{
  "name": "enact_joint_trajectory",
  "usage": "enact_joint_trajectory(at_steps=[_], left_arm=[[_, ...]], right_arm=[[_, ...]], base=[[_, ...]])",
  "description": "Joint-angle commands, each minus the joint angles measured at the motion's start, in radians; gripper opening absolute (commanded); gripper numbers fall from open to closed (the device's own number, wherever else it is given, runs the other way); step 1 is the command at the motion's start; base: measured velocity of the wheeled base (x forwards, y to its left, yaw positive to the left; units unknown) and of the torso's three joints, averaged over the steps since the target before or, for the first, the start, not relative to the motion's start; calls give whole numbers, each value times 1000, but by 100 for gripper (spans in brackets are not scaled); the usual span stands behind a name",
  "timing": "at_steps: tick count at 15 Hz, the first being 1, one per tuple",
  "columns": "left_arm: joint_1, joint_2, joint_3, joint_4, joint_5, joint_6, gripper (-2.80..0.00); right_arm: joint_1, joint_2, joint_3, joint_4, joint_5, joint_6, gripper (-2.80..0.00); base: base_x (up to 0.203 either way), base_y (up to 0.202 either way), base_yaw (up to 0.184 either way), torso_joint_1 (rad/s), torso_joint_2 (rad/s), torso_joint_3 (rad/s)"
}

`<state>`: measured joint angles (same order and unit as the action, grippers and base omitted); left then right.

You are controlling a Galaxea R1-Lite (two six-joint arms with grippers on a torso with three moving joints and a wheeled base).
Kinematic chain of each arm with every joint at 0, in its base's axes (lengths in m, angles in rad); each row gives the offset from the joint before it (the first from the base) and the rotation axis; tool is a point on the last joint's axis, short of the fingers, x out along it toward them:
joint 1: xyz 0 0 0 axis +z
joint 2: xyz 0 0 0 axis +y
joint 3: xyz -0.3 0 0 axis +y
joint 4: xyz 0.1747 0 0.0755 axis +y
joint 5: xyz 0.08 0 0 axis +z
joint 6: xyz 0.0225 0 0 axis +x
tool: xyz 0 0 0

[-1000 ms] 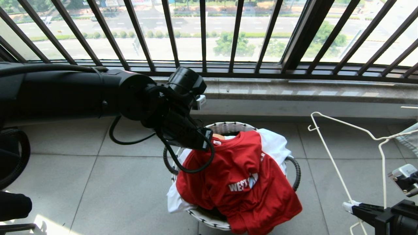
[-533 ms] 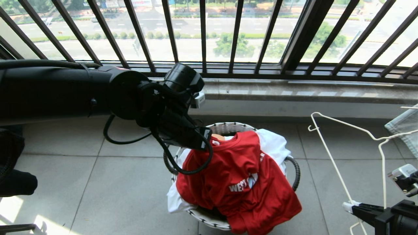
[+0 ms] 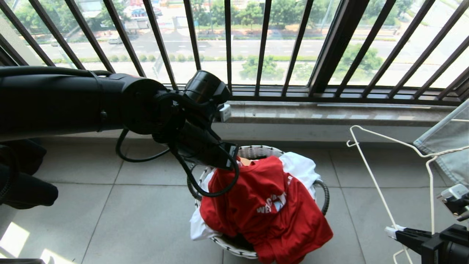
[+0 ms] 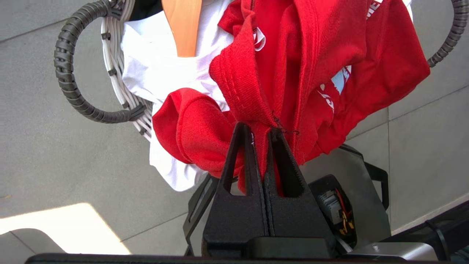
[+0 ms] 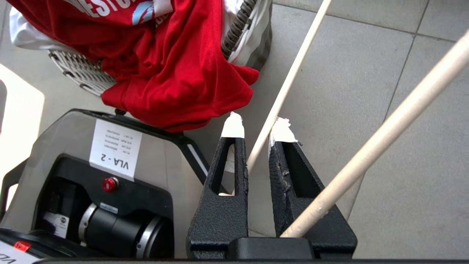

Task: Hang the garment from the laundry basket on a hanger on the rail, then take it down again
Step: Pick up clothes from the basket

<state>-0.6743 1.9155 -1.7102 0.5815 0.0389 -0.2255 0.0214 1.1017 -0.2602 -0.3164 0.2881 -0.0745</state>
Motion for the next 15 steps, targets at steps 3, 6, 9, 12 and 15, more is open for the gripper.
enact_joint_trajectory(at_steps=[3,6,9,12,15], left_arm=[[-5,2,0,1,1,-1,-280],[-5,0,-5,0,1,-1,-280],[-4,7,-8,-3,1,-3,-280],[-1,16,-8,-5,2,-3,-280],[1,22,-9,-6,3,-3,-280]], right_arm=[[-2,-2,-1,-3,2,-1,-280],[-2,-2,-1,-3,2,-1,-280],[-1,-8,-1,-3,2,-1,-280],[-2,-10,-1,-3,2,-1,-280],[-1,-10,-1,-3,2,-1,-280]], base=[[0,0,0,-1,2,198],[0,0,0,2,-1,198],[0,0,0,-2,3,201],[0,0,0,2,1,201],[0,0,0,1,4,200]])
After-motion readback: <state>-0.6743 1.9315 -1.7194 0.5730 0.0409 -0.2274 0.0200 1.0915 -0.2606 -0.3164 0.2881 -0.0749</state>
